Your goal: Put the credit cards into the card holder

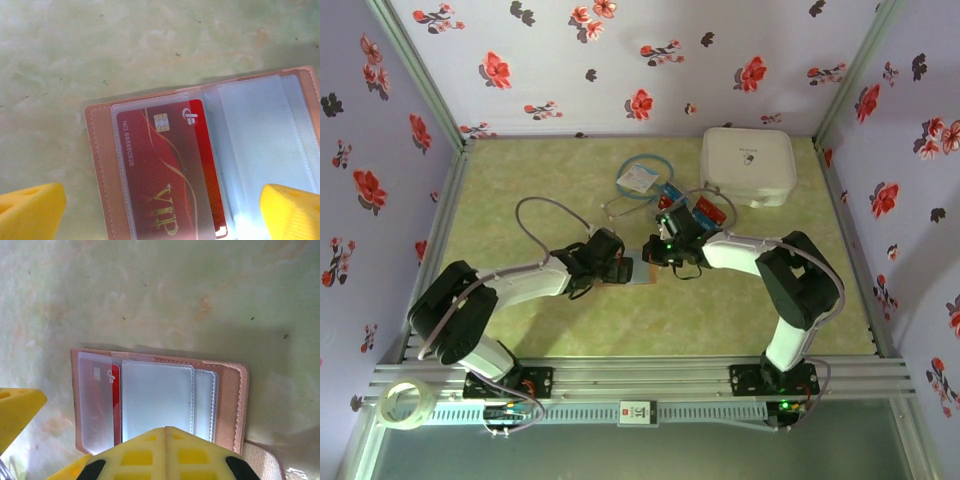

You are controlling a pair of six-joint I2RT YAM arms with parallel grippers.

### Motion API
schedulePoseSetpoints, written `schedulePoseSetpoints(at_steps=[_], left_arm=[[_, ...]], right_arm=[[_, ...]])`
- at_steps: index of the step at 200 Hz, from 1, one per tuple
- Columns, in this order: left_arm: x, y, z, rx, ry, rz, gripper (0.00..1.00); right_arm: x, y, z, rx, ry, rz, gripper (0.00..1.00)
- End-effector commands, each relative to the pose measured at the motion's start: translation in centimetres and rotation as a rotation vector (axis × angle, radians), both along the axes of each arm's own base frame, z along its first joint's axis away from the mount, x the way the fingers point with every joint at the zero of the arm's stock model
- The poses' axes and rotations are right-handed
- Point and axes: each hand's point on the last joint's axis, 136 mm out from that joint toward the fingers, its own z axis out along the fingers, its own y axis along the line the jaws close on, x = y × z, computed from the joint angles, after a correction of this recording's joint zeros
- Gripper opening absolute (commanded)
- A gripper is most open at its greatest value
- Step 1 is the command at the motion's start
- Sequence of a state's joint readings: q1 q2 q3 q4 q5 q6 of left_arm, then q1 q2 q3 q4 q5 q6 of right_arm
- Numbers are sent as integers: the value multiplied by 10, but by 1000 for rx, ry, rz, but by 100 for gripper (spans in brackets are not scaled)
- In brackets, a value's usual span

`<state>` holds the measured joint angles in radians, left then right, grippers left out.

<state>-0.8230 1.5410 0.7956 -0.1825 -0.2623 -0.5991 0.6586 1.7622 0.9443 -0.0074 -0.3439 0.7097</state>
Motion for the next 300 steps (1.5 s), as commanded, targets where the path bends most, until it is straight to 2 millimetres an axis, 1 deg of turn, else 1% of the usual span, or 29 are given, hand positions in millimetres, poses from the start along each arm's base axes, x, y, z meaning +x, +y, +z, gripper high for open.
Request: schedulePoseSetpoints(at_steps=[1,78,117,144,242,270,275,291,300], left_arm=[[-3,4,2,29,-7,-12,100],[-2,2,0,33,-8,-18,100],[-1,1,-1,33,-8,-19,100],[-1,1,-2,33,-10,-20,100],[-11,17,-31,106,31,-12,100],[-12,21,-37,121,37,-5,100],[-13,21,-37,119,36,-4,100],[-13,22,-38,118,38,1,100],[-14,23,-39,117,40,3,100]], right_arm=[[3,2,-6,-22,11,26,0],[-1,19,-22,-26,41,71,0],[-4,29,-24,-21,48,91,0],[-5,30,-24,-23,46,96,0],[-5,28,-26,-31,49,90,0],[-4,29,-19,-24,40,90,0],[-3,29,-16,-21,34,89,3],[0,26,-3,-11,8,75,20],[2,23,6,-5,-10,63,28]])
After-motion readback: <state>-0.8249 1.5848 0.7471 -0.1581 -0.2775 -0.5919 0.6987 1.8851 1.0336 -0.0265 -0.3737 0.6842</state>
